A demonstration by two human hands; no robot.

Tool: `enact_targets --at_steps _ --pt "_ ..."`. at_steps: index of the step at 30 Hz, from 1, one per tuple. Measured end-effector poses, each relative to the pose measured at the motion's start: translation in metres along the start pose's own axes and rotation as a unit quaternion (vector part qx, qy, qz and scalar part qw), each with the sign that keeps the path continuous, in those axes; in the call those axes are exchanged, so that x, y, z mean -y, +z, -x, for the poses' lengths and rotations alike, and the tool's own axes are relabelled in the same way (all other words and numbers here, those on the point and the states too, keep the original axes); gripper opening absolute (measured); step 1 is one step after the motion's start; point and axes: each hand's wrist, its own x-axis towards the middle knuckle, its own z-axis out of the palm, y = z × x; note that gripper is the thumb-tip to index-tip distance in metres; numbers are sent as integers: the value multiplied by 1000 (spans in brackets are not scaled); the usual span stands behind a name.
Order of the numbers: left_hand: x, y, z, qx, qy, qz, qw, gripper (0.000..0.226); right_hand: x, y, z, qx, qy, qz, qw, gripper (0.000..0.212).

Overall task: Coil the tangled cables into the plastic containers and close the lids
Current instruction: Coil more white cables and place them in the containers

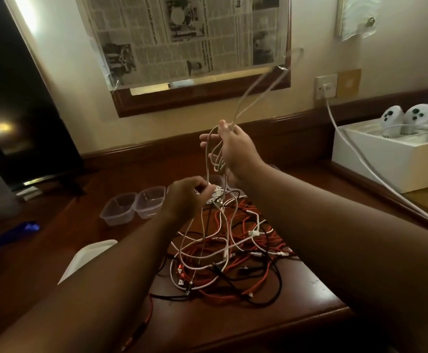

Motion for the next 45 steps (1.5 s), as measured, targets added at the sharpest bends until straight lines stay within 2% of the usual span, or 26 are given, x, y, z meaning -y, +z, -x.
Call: enact_targets --at_steps 3,6,9,12,15,18,20,23,26,28,31,34,36,39,42,45 --pt "4 2 3 32 20 17 999 12 5 0 0 -12 -15 -56 998 23" --pt "3 -2 -3 42 -17 10 999 11 9 -3 1 -14 -40 -65 997 22" --pt "5 -13 -17 -22 -47 9 999 17 12 -7 0 -3 -56 -5 998 23" --pt "6 -30 -32 -115 -60 11 992 23 15 -7 -2 -4 -53 130 990 18" --pt "-2 -43 -41 -177 -16 -9 984 25 17 -7 -1 9 -57 222 973 16" --pt "-2 -50 -44 -193 21 -19 981 32 18 -6 1 28 -64 248 966 14" --pt "5 -51 -44 -153 2 -61 986 41 18 -4 3 28 -69 238 968 9" --pt "14 -44 -37 -19 -106 -121 987 44 20 -4 6 21 -94 205 974 9" --pt "22 -33 -24 69 -111 -127 983 31 22 -5 12 35 -117 147 982 8" --pt "27 -30 -21 82 -120 -128 981 24 24 -7 16 43 -131 112 984 8" --pt "28 -34 -23 -23 -199 -10 980 26 29 -10 19 45 -137 77 987 10" --pt "24 -47 -34 -181 -263 123 940 26 28 -13 21 35 -97 73 992 12" --pt "15 -57 -41 -242 -258 142 925 21 25 -16 22 28 -61 64 996 12" --pt "-4 -67 -42 -229 -223 131 939 17 22 -21 26 11 -30 41 999 13" --pt "-14 -71 -36 -193 -184 123 956 13 24 -25 27 7 6 84 996 12" --pt "-29 -76 -27 -155 -145 116 970 6 28 -29 30 83 93 166 978 13"
